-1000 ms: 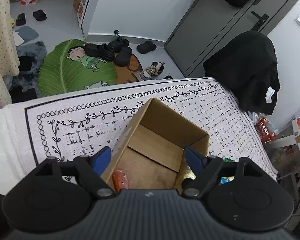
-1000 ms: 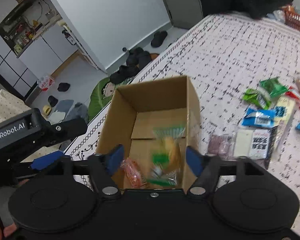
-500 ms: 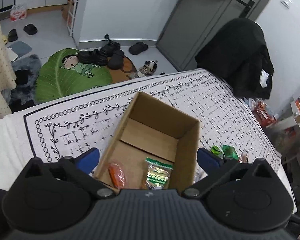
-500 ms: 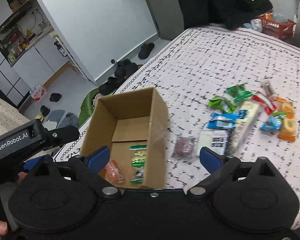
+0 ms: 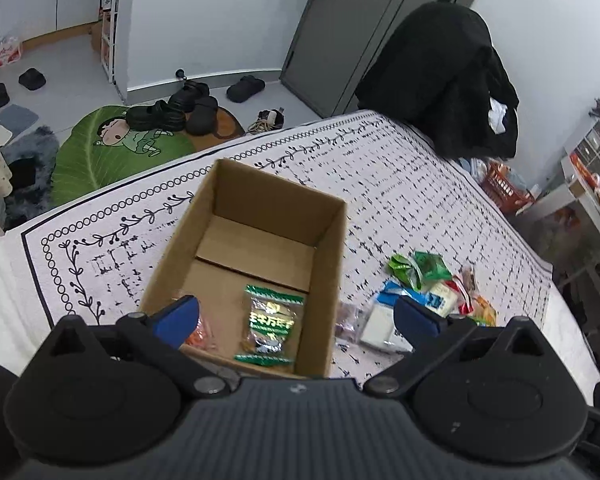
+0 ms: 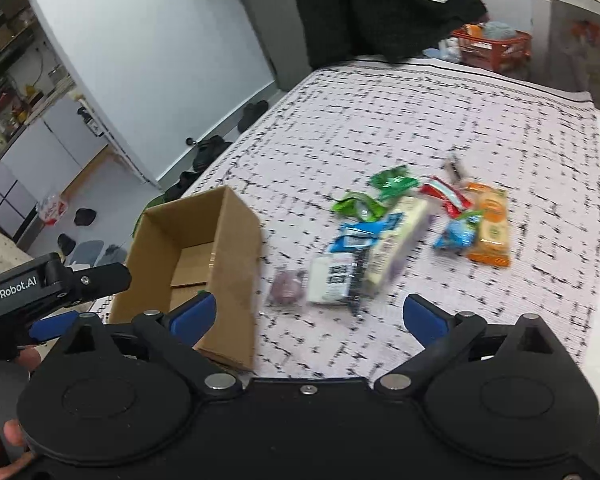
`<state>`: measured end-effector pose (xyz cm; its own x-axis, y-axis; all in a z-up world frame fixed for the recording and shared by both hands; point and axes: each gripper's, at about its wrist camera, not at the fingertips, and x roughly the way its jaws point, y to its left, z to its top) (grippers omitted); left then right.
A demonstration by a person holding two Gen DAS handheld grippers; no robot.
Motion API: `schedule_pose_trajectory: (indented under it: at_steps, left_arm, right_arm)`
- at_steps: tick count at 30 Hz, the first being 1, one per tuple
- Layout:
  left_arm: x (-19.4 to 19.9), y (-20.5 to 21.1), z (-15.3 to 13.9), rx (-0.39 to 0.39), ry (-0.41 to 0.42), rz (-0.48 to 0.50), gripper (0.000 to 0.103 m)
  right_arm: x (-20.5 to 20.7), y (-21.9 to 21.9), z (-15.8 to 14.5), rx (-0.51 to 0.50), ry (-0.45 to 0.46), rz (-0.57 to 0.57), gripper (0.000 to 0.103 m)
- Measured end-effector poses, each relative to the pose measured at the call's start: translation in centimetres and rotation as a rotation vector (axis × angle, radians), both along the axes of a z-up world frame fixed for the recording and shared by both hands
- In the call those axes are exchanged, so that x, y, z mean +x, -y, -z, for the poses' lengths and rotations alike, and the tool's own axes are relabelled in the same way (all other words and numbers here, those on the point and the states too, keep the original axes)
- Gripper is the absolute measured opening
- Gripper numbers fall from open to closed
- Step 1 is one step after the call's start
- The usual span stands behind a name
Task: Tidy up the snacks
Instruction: 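Withdraw both tools from the box back toward the snack pile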
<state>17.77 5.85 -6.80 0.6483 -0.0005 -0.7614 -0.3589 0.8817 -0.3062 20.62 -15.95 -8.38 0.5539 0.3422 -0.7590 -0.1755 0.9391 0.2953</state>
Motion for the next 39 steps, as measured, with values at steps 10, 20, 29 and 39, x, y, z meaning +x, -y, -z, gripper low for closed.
schedule_pose_trajectory:
  at_steps: [10, 20, 29, 39]
  left_arm:
    - [0.8, 4.1, -0.2, 0.007, -0.001, 0.057, 0.103]
    - [2.3, 8.3, 0.3, 0.012, 0.013, 0.136, 0.101]
    - [3.8, 11.2, 1.4, 0.035, 0.006, 0.176, 0.099]
    - [6.1, 13.1, 4.0, 0.056, -0.042, 0.194, 0.092]
  right_arm:
    - [0.2, 4.9, 0.3, 0.024, 0.016, 0.069, 0.101]
    - [1.1, 9.9, 2.1, 0.077, 0.009, 0.173, 0.1]
    - [2.3, 12.3, 3.8, 0.1, -0.009, 0.197, 0.098]
    - [4.1, 13.8, 6.1, 0.142, -0.063, 0.212, 0.097]
